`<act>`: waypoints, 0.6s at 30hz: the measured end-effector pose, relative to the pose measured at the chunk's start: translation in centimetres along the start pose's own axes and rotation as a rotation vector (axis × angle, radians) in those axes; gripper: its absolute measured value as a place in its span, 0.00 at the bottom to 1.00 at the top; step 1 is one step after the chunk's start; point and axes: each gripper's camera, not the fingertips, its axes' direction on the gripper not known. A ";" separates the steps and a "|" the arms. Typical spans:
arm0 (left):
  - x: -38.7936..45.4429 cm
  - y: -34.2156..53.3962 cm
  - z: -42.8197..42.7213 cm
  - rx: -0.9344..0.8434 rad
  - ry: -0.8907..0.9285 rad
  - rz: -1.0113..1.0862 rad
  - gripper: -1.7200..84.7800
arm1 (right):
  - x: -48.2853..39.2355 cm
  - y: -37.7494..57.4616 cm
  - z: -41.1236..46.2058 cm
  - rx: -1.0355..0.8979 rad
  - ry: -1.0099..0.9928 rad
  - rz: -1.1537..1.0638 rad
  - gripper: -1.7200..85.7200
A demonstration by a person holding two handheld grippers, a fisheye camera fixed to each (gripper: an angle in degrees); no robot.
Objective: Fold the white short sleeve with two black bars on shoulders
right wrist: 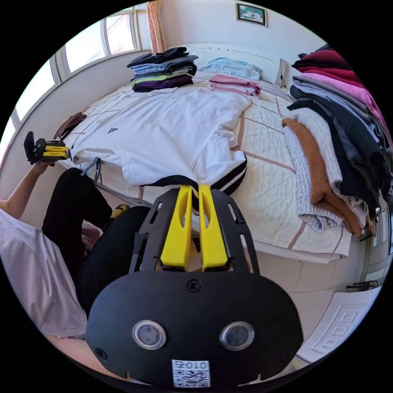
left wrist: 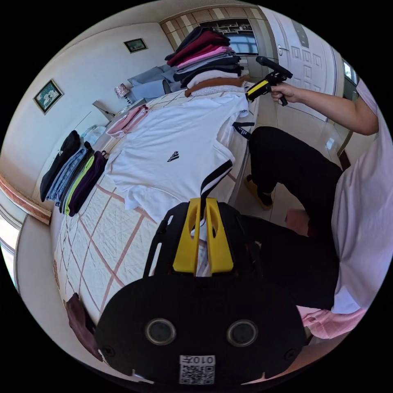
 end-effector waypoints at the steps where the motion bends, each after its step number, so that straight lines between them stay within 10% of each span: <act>1: 0.2 0.4 0.1 0.017 0.019 -0.002 0.02 | 0.0 0.0 0.1 -0.007 0.008 0.002 0.07; 18: -3.7 12.5 -1.5 0.062 0.070 -0.247 0.06 | -3.7 4.0 0.0 -0.058 0.008 0.015 0.10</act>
